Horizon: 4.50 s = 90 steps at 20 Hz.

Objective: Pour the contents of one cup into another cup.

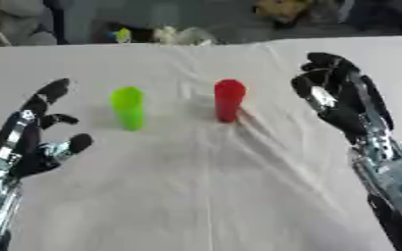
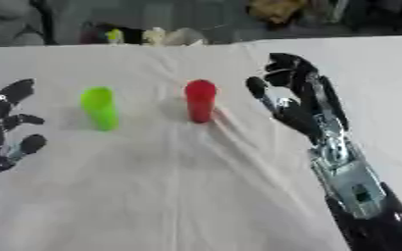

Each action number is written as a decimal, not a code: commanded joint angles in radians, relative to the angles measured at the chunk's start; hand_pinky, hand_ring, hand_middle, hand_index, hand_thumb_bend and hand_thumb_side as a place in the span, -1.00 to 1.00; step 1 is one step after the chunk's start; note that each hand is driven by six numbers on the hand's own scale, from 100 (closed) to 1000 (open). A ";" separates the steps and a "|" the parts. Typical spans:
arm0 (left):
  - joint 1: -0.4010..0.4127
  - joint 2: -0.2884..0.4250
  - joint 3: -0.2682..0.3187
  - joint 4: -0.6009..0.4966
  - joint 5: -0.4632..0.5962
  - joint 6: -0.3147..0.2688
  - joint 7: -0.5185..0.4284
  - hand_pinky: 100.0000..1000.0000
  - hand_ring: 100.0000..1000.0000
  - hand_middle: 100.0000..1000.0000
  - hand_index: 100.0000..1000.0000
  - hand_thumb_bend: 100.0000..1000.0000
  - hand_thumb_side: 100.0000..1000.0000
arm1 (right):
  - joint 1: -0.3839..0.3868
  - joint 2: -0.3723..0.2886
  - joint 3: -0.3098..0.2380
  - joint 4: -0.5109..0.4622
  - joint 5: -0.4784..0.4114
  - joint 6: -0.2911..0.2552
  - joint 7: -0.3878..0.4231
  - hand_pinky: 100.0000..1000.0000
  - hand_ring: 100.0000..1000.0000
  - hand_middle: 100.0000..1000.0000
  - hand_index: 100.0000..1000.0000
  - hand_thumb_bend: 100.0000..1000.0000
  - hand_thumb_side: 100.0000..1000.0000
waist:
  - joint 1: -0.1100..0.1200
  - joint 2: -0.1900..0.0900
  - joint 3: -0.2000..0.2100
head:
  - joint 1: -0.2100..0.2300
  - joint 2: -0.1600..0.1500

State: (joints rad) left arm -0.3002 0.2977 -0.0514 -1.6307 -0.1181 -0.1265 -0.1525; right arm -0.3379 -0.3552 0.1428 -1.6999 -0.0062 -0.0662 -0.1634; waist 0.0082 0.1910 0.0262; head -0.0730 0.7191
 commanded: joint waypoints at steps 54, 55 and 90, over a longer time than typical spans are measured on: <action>-0.359 -0.054 -0.122 0.570 -0.223 0.035 0.358 -0.06 0.71 0.57 0.77 0.54 -0.22 | -0.022 0.001 0.015 -0.014 -0.013 -0.004 0.024 0.42 0.28 0.22 0.54 0.13 -0.05 | 0.002 -0.002 -0.054 | 0.023 -0.008; -0.363 -0.056 -0.122 0.578 -0.222 0.033 0.360 -0.07 0.70 0.57 0.76 0.54 -0.22 | -0.023 0.001 0.016 -0.014 -0.013 -0.004 0.025 0.42 0.28 0.22 0.54 0.13 -0.05 | 0.002 -0.002 -0.055 | 0.024 -0.008; -0.388 -0.057 -0.105 0.556 -0.092 -0.012 0.403 -1.00 -0.36 -0.48 0.30 -1.00 -0.86 | -0.030 0.001 0.018 -0.001 -0.019 -0.004 0.032 0.41 0.27 0.20 0.54 0.11 -0.05 | 0.003 -0.003 -0.073 | 0.021 -0.012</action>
State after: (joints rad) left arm -0.6753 0.2165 -0.1675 -1.0382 -0.2148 -0.1371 0.2378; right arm -0.3524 -0.3448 0.1641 -1.6936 -0.0157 -0.0689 -0.1341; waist 0.0125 0.2056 -0.0476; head -0.0486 0.7146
